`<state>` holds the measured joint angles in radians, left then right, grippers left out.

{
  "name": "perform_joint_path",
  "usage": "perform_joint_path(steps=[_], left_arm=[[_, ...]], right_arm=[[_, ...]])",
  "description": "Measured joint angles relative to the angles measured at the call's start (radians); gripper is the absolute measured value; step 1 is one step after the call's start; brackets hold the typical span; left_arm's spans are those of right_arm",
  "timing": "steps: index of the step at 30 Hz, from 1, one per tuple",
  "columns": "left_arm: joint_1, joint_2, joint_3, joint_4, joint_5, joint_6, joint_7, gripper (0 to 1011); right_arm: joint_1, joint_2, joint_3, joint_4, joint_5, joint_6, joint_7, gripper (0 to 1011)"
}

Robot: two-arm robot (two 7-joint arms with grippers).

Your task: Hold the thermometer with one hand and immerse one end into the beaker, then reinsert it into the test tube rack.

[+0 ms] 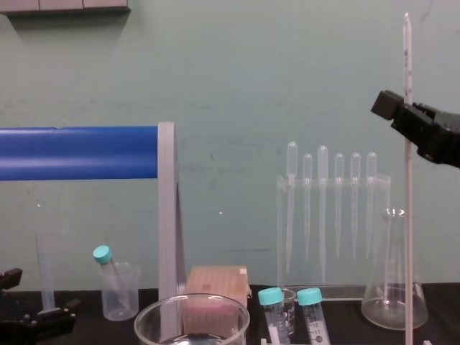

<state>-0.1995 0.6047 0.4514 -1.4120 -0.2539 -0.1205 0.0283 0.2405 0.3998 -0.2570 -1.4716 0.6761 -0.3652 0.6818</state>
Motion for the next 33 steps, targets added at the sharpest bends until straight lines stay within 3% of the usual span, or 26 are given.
perform_joint_path(steps=[13, 33], left_arm=[[0.0, 0.0, 0.0, 0.0, 0.0, 0.0, 0.0, 1008], [0.0, 0.0, 0.0, 0.0, 0.0, 0.0, 0.0, 1008]], right_arm=[[0.021, -0.02, -0.023, 0.075, -0.006, 0.0, 0.018, 55], [0.04, -0.027, -0.052, 0.121, -0.022, 0.038, 0.013, 56]])
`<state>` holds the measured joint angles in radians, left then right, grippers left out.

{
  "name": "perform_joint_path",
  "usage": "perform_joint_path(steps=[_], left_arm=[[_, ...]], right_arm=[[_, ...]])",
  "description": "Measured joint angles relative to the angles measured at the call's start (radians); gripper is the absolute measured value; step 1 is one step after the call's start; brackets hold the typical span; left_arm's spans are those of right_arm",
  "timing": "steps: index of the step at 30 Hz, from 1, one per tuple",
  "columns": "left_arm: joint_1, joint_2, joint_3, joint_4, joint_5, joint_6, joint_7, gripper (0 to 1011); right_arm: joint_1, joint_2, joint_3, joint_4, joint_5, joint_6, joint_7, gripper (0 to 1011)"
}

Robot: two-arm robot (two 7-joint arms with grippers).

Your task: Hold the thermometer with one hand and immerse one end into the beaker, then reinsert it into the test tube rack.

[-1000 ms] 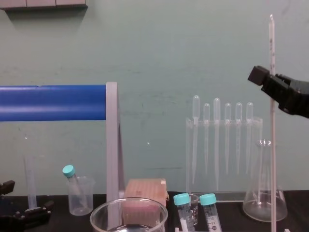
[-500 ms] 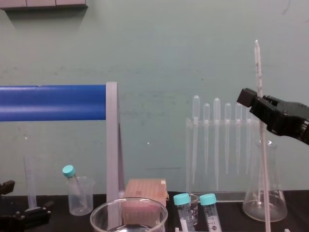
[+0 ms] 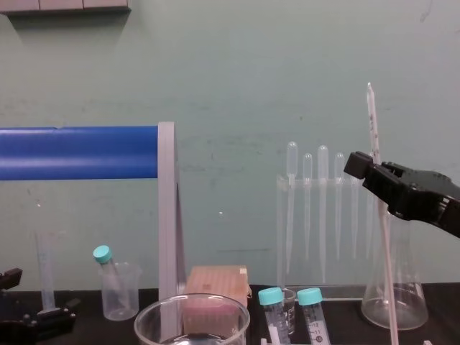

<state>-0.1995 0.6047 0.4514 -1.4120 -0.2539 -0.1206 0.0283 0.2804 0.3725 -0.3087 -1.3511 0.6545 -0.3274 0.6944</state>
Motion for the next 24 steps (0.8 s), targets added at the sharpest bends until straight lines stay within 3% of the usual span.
perform_joint_path(steps=[24], left_arm=[[0.0, 0.0, 0.0, 0.0, 0.0, 0.0, 0.0, 1008]], right_arm=[[-0.012, 0.003, 0.002, 0.006, -0.01, 0.013, -0.025, 55]])
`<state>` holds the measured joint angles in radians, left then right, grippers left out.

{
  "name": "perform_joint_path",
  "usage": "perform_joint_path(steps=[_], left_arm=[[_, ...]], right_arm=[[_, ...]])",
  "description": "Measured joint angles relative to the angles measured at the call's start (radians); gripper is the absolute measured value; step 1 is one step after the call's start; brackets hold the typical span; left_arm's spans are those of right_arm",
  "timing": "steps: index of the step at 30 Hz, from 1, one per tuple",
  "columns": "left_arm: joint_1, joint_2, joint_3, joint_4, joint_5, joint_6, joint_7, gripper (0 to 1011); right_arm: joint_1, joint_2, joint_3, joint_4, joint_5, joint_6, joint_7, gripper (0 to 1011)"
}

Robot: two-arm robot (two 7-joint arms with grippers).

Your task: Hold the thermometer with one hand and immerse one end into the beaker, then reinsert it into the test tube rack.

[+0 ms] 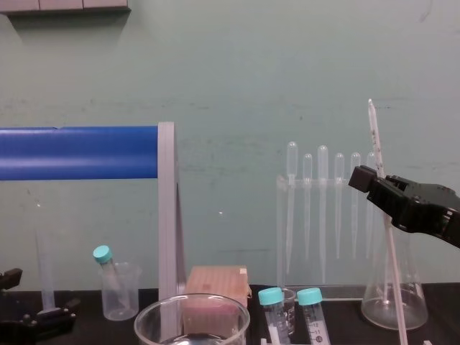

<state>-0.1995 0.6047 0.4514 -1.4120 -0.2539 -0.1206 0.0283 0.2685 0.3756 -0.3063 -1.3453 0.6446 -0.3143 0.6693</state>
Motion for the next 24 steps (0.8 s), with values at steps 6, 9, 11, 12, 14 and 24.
perform_joint_path(steps=[6, 9, 11, 12, 14, 24], left_arm=[[0.0, 0.0, 0.0, 0.0, 0.0, 0.0, 0.0, 1008], [0.0, 0.0, 0.0, 0.0, 0.0, 0.0, 0.0, 1008], [0.0, 0.0, 0.0, 0.0, 0.0, 0.0, 0.0, 1008], [0.0, 0.0, 0.0, 0.0, 0.0, 0.0, 0.0, 1008], [0.0, 0.0, 0.0, 0.0, 0.0, 0.0, 0.0, 1008], [0.0, 0.0, 0.0, 0.0, 0.0, 0.0, 0.0, 1008]], right_arm=[[0.0, 0.0, 0.0, 0.0, 0.0, 0.0, 0.0, 55], [0.0, 0.0, 0.0, 0.0, 0.001, 0.0, 0.0, 56], [0.0, 0.0, 0.0, 0.0, 0.001, 0.0, 0.001, 55], [0.0, 0.0, 0.0, 0.0, 0.001, 0.0, 0.001, 55], [0.0, 0.0, 0.0, 0.0, 0.001, 0.0, 0.001, 55], [0.0, 0.0, 0.0, 0.0, 0.002, 0.0, 0.002, 173]])
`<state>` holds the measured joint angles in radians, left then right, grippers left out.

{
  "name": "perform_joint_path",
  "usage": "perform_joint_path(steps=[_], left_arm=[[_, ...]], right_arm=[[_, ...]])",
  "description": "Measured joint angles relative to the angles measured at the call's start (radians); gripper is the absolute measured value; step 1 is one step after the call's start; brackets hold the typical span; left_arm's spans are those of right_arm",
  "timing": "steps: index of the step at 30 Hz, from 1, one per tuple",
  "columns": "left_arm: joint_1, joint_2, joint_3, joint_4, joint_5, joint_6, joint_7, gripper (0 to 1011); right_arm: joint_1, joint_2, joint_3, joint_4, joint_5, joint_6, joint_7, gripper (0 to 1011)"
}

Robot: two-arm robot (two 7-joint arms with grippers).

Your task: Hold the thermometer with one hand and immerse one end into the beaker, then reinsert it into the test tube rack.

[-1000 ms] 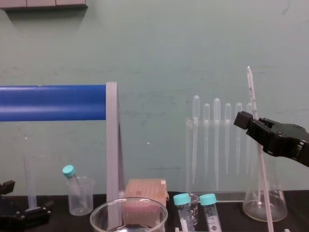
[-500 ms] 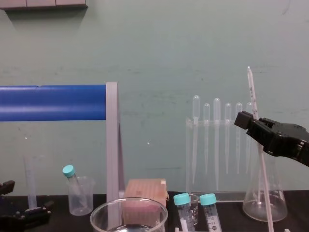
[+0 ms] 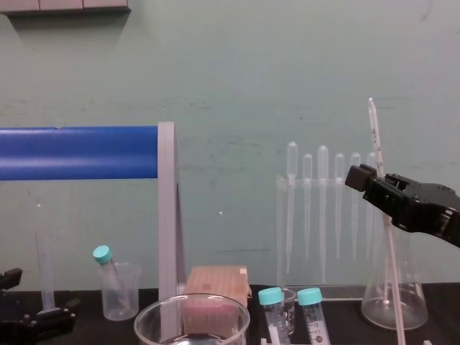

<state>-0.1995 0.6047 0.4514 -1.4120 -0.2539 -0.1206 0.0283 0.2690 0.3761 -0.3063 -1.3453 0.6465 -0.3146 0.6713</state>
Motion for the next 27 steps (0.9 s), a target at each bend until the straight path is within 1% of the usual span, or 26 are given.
perform_joint_path(steps=[2, 3, 6, 7, 8, 9, 11, 12, 13, 15, 18, 20, 23, 24, 25, 27], left_arm=[[0.0, 0.0, 0.0, 0.0, 0.0, 0.0, 0.0, 1008], [0.0, 0.0, 0.0, 0.0, 0.0, 0.0, 0.0, 1008], [0.0, 0.0, 0.0, 0.0, 0.0, 0.0, 0.0, 1008], [0.0, 0.0, 0.0, 0.0, 0.0, 0.0, 0.0, 1008], [0.0, 0.0, 0.0, 0.0, 0.0, 0.0, 0.0, 1008], [0.0, 0.0, 0.0, 0.0, 0.0, 0.0, 0.0, 1008], [0.0, 0.0, 0.0, 0.0, 0.0, 0.0, 0.0, 1008], [0.0, 0.0, 0.0, 0.0, 0.0, 0.0, 0.0, 1008], [0.0, 0.0, 0.0, 0.0, 0.0, 0.0, 0.0, 1008], [0.0, 0.0, 0.0, 0.0, 0.0, 0.0, 0.0, 1008], [0.0, 0.0, 0.0, 0.0, 0.0, 0.0, 0.0, 1008], [0.0, 0.0, 0.0, 0.0, 0.0, 0.0, 0.0, 1008], [0.0, 0.0, 0.0, 0.0, 0.0, 0.0, 0.0, 1008], [0.0, 0.0, 0.0, 0.0, 0.0, 0.0, 0.0, 1008], [0.0, 0.0, 0.0, 0.0, 0.0, 0.0, 0.0, 1008], [0.0, 0.0, 0.0, 0.0, 0.0, 0.0, 0.0, 1008]], right_arm=[[0.0, 0.0, 0.0, 0.0, 0.0, 0.0, 0.0, 229], [0.0, 0.0, 0.0, 0.0, 0.0, 0.0, 0.0, 285], [0.0, 0.0, 0.0, 0.0, 0.0, 0.0, 0.001, 345], [0.0, 0.0, 0.0, 0.0, 0.001, -0.001, 0.001, 399], [0.0, 0.0, 0.0, 0.0, 0.001, -0.001, 0.001, 422], [0.0, 0.0, 0.0, 0.0, 0.001, -0.001, 0.001, 484], [0.0, 0.0, 0.0, 0.0, 0.001, -0.001, 0.001, 514], [0.0, 0.0, 0.0, 0.0, 0.001, -0.001, 0.001, 547], [0.0, 0.0, 0.0, 0.0, 0.001, -0.001, 0.001, 602], [0.0, 0.0, 0.0, 0.0, 0.001, -0.001, 0.001, 645], [0.0, 0.0, 0.0, 0.0, 0.001, -0.001, 0.001, 762], [0.0, 0.0, 0.0, 0.0, 0.001, -0.001, 0.001, 797], [0.0, 0.0, 0.0, 0.0, 0.001, -0.001, 0.001, 890], [0.0, 0.0, 0.0, 0.0, 0.0, -0.001, 0.001, 899], [0.0, 0.0, 0.0, 0.0, 0.001, -0.001, 0.001, 953], [0.0, 0.0, 0.0, 0.0, 0.0, -0.001, 0.001, 996]])
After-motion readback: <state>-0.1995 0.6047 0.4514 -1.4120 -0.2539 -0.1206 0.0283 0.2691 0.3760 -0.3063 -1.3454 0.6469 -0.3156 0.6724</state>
